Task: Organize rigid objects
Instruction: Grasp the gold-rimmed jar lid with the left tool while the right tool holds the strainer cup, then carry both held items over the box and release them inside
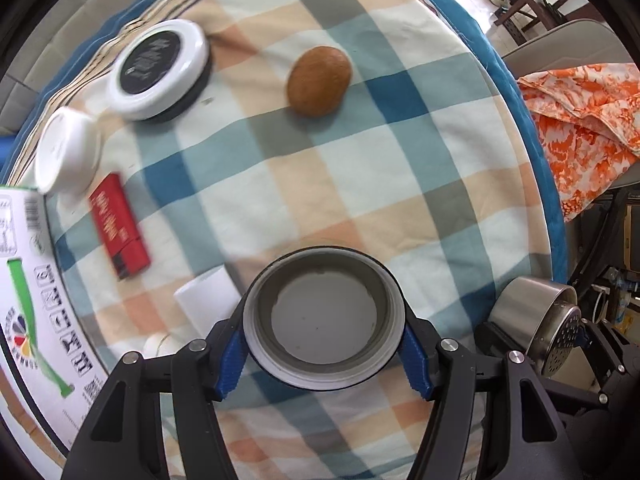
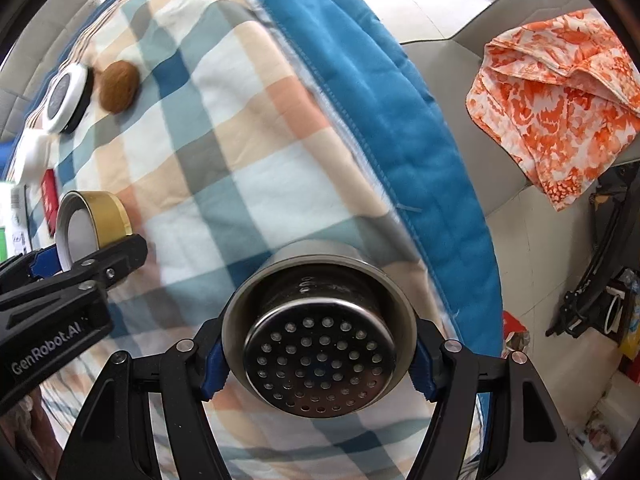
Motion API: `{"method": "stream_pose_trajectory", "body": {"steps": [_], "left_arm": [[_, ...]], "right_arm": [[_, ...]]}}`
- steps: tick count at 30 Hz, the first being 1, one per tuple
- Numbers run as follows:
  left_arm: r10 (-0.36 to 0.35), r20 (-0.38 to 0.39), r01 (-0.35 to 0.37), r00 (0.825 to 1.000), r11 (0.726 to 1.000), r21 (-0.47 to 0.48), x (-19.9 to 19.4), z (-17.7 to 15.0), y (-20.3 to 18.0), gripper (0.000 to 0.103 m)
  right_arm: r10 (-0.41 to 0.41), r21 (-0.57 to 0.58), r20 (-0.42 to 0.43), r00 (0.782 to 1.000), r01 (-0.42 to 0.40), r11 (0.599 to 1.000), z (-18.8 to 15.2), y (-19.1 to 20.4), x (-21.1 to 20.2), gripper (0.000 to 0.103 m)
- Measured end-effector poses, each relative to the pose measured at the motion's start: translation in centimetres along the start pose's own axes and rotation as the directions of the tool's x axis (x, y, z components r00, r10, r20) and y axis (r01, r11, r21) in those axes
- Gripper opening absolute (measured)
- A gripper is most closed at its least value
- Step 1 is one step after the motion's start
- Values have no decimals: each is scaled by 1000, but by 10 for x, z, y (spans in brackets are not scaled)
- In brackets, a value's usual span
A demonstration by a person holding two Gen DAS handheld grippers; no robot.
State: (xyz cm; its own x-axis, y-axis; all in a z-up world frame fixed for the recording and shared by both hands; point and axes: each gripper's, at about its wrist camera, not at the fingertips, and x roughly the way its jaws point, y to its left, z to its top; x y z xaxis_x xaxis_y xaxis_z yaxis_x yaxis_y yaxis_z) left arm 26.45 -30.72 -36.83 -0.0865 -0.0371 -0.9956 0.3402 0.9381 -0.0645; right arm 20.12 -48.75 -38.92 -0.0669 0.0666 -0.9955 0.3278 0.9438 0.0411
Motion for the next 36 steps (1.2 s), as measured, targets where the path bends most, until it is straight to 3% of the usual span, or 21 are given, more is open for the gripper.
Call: {"method": "stream_pose_trajectory", "body": {"steps": [9,18,21,27,30,36], "left_arm": [[-41,39,43,998,998,-48,-38,-27,33,63],[-82,161,100,984,989,-107,-117,-62,91,63],[-78,208,106,975,987,-125,-142,-68,106,63],[-49,288,103,956,979,-176,-186,-90,179,63],[-27,302,95,953,972,-216,-195,-102,223,63],[-13,270,94,963,953,-289,-179,-113,312,63]], "right_arm": [[36,-62,22,999,-35,997,-15,29,-29,73],[116,-196,90,989,-97,976,-25,97,-99,73],[143,-257,120,982,-109,960,-31,132,-128,73],[196,-375,158,968,-125,918,-52,229,-168,73],[206,-406,167,964,-123,905,-61,275,-171,73],[215,-451,158,964,-123,884,-67,371,-153,73]]}}
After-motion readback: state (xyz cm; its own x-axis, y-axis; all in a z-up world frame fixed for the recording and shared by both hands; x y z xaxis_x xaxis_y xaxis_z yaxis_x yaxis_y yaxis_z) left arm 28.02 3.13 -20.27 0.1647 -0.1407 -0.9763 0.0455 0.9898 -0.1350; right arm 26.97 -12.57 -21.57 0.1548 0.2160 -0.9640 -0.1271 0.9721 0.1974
